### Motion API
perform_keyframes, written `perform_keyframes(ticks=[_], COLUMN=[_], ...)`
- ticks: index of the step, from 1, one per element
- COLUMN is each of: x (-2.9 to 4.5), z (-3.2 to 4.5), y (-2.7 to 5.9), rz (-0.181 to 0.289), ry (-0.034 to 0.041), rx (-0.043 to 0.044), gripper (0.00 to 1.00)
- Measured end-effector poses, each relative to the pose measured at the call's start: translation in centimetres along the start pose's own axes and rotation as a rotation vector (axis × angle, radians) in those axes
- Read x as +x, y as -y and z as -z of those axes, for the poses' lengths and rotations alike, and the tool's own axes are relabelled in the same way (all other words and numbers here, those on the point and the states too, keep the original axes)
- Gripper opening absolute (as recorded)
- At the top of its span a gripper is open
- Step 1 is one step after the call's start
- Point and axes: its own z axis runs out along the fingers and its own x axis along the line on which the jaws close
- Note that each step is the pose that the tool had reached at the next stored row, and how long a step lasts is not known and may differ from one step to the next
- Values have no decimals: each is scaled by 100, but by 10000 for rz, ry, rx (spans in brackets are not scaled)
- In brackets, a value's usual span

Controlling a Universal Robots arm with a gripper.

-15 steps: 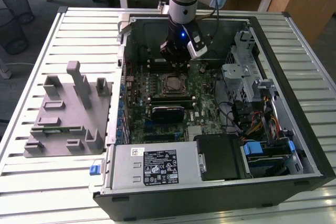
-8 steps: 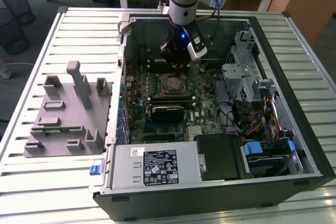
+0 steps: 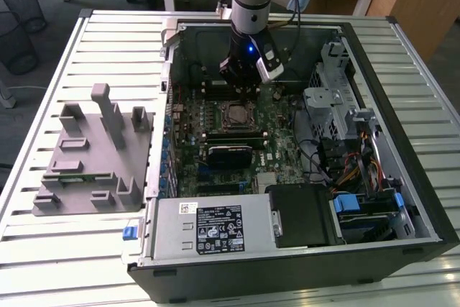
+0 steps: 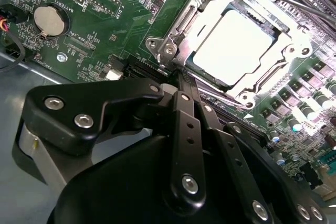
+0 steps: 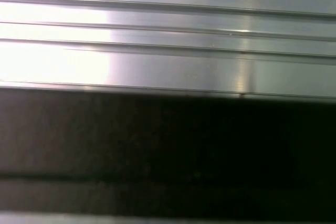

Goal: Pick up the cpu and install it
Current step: 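Install the first cpu locking lever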

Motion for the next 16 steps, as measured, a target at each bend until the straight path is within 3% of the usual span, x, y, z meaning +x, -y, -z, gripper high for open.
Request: perform_keyframes(ticks=[5, 13, 16], x=[0, 1, 0], z=[5, -16, -17], y=[0, 2, 1], rz=[1, 4, 5], ry=[0, -12, -8], rx=[7, 235, 235], gripper=[11, 11, 11])
